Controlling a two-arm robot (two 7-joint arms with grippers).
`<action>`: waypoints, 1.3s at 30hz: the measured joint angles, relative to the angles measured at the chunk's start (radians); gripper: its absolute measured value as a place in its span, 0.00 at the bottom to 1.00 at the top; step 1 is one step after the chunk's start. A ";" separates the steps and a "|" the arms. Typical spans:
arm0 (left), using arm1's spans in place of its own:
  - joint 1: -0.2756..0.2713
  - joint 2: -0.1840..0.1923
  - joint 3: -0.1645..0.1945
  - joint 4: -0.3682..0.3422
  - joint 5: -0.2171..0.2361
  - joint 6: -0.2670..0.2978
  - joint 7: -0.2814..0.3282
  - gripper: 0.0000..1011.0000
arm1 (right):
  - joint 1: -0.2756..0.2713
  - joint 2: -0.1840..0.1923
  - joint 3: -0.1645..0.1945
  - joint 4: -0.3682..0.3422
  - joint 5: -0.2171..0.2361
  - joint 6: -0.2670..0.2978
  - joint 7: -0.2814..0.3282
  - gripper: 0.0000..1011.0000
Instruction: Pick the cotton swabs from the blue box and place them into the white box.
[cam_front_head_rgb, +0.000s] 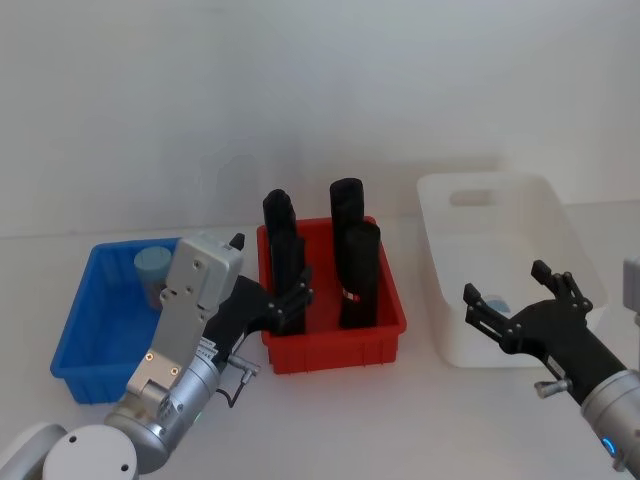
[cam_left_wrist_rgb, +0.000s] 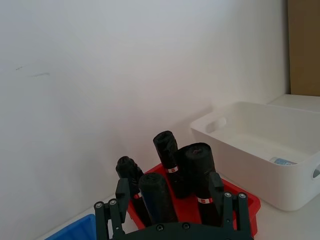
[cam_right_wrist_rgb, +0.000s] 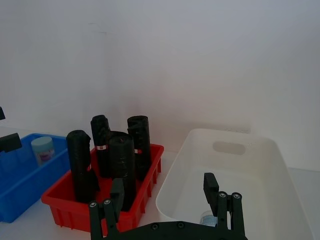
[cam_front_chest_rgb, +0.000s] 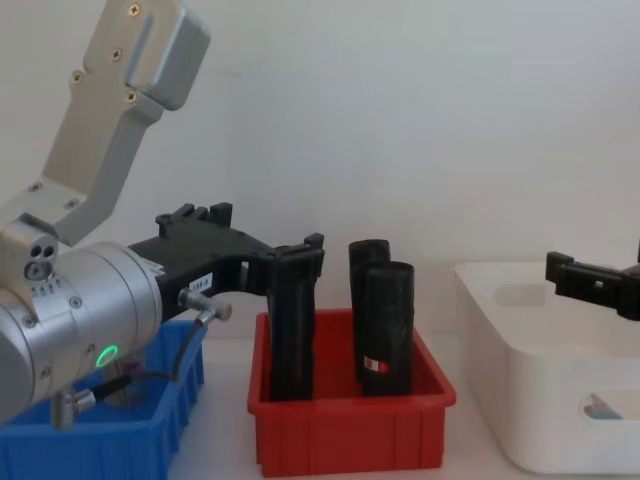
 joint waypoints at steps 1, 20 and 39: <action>0.000 0.000 0.000 0.000 0.000 0.000 0.000 0.99 | 0.000 0.000 0.000 0.000 0.000 0.000 0.000 0.99; 0.000 0.000 0.000 0.001 0.000 0.000 0.000 0.99 | 0.010 -0.007 0.000 0.018 -0.013 -0.006 0.005 0.99; 0.000 0.000 0.000 0.001 0.000 0.000 0.000 0.99 | 0.170 -0.089 -0.025 0.235 -0.103 -0.042 0.117 0.99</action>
